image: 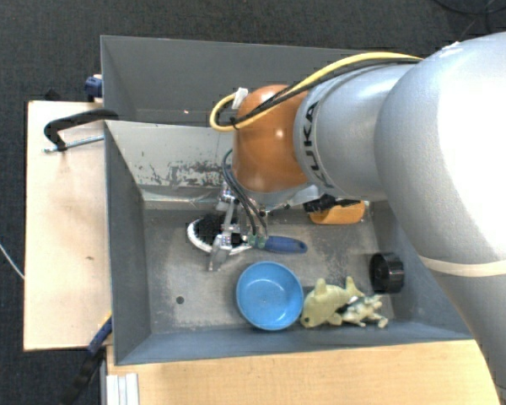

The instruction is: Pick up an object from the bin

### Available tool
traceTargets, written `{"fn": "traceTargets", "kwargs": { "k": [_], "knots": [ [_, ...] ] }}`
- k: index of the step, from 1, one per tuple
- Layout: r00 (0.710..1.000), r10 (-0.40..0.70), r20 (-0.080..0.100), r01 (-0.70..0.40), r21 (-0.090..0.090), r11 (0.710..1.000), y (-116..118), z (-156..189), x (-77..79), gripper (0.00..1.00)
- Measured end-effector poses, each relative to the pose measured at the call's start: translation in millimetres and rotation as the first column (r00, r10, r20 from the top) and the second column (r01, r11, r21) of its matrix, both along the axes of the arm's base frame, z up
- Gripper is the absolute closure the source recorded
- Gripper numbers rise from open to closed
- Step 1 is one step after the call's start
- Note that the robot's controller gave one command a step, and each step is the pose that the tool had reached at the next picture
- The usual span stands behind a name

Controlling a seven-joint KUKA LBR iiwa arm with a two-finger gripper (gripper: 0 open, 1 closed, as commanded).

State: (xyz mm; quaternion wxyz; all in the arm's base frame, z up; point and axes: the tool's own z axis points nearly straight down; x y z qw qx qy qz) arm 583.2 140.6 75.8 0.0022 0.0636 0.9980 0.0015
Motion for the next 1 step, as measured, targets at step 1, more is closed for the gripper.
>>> {"fn": "traceTargets", "kwargs": {
  "k": [1],
  "knots": [
    [1.0,0.0,0.0,0.0,0.0,1.0,0.9,0.9,1.0,0.0]
  ]
}}
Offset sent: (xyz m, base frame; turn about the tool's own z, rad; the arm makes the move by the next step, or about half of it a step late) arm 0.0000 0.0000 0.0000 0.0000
